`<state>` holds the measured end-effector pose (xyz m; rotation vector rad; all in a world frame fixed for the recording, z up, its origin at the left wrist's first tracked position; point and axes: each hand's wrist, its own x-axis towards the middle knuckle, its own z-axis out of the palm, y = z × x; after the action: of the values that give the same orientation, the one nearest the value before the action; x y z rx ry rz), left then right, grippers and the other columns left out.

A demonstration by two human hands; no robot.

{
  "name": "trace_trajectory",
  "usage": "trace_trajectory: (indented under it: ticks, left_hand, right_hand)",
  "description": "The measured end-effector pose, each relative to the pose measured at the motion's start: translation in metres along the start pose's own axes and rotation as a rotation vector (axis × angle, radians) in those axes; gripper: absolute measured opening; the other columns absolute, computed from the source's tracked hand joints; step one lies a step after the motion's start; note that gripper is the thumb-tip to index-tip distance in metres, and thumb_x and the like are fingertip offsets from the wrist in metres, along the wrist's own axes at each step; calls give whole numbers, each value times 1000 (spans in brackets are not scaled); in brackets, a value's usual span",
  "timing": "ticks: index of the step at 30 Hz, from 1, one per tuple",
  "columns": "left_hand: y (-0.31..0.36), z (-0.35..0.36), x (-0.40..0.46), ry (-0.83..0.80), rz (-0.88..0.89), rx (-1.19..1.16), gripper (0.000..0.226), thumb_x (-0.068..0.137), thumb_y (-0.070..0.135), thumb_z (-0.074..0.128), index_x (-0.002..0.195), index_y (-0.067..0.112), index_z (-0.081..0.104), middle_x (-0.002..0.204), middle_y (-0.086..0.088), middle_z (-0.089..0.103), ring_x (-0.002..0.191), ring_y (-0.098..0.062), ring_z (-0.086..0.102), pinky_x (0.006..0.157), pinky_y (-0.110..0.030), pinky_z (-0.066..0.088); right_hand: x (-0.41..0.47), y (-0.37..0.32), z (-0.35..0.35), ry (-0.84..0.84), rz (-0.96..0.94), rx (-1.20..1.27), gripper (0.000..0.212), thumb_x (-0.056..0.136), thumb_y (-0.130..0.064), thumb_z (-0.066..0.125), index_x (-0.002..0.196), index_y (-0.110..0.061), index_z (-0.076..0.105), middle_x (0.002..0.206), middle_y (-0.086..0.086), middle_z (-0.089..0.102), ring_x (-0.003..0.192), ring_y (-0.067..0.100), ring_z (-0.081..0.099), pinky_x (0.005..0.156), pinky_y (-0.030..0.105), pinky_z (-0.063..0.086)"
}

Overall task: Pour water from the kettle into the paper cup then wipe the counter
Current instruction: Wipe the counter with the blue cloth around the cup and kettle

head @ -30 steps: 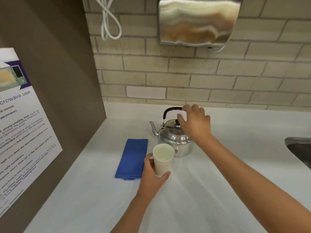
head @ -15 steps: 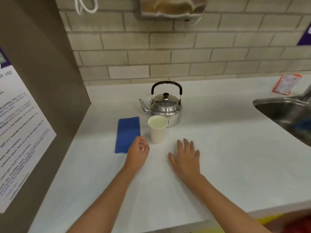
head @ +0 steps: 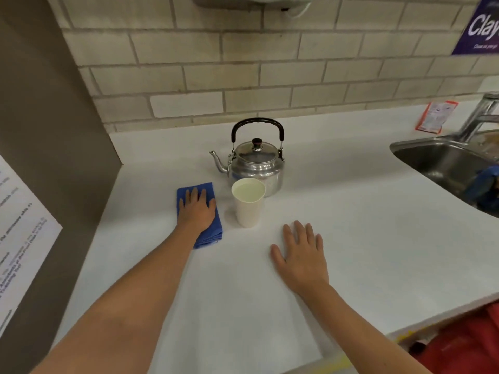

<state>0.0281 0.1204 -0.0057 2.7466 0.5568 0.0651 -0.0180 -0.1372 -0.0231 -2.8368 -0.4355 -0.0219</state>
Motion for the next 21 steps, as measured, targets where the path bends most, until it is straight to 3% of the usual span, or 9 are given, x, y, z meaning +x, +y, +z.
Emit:
trace_trajectory:
  ticks: [6, 12, 16, 21]
  left_hand:
    - [10, 9, 1, 101, -19, 125, 51, 96, 29, 22, 144, 12, 15, 156, -11, 12, 142, -29, 10, 116, -50, 9]
    - [-28, 12, -40, 103, 183, 144, 50, 97, 30, 23, 144, 17, 15, 156, -5, 17, 143, -22, 14, 117, -44, 11]
    - [-56, -7, -31, 84, 27, 160, 49, 98, 26, 21, 145, 13, 13, 156, -8, 13, 143, -25, 12, 117, -47, 10]
    - [-8, 4, -54, 118, -3, 159, 51, 97, 24, 22, 144, 10, 12, 156, -11, 13, 142, -28, 12, 116, -48, 10]
  right_hand:
    - [3, 1, 3, 7, 10, -14, 65, 93, -54, 25, 149, -21, 18, 160, 6, 9, 147, 28, 0, 119, 44, 2]
    - [0, 1, 3, 2, 10, -58, 65, 94, -53, 25, 150, -22, 16, 160, 4, 9, 147, 27, 2, 119, 43, 5]
    - [1, -4, 1, -4, 18, -73, 64, 95, -51, 26, 150, -20, 17, 160, 6, 11, 146, 28, 3, 119, 44, 6]
    - [0, -6, -2, -7, 28, -117, 62, 96, -49, 26, 149, -18, 19, 158, 8, 15, 146, 30, 7, 119, 46, 9]
